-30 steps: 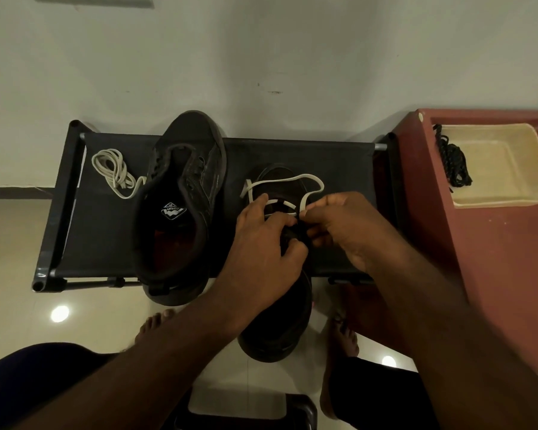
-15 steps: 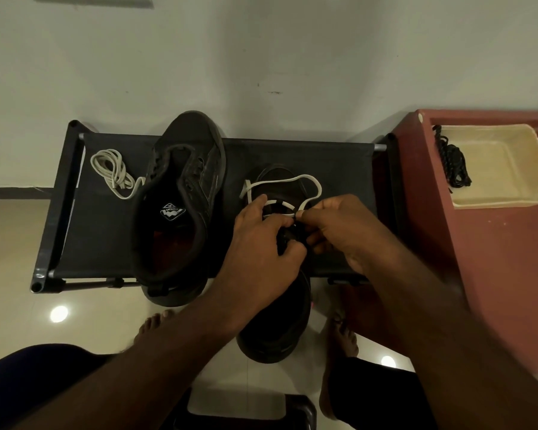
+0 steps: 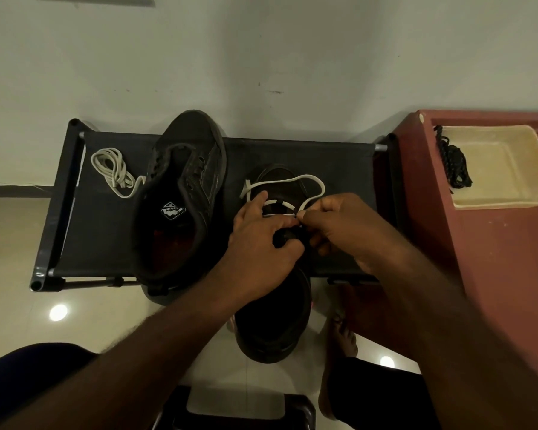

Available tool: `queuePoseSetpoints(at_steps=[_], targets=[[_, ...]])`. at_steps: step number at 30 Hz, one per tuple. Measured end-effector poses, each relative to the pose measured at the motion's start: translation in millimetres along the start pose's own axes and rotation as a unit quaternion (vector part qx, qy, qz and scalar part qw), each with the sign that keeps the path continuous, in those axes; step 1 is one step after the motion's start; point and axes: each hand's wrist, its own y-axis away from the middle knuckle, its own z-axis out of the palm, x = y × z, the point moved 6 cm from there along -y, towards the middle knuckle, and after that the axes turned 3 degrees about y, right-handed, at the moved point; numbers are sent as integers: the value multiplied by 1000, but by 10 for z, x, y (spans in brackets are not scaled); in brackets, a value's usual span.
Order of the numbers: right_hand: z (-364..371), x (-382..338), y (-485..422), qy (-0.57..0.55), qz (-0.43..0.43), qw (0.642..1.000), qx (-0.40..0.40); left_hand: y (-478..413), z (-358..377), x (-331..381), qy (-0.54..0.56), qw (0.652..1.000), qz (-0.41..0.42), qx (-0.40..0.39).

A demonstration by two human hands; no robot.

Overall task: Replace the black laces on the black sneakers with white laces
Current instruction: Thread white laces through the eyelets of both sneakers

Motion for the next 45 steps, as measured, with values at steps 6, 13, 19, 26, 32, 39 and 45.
queuePoseSetpoints(at_steps=[6,13,19,26,32,39,45], targets=[[3,-7,-27,34,-15,999,-7,32,7,1,10,1000,5,24],[25,50,4,15,38,996,-75,22,-8,7,42,999,-7,20],[59,2,20,34,7,997,-69,19,-10,12,39,999,-10,16],[80,-8,53,37,10,993,-112,30,4,16,16,1000,-4,10],[-181,-306,162,-362,-86,916,-152,31,-1,17,29,999,-18,4],[-199,-204,13,-456,-75,885,-54,34,15,-13,17,1000,-4,20],[-71,-134,-15,40,-56,993,95,62,26,1,-6,999,18,40]])
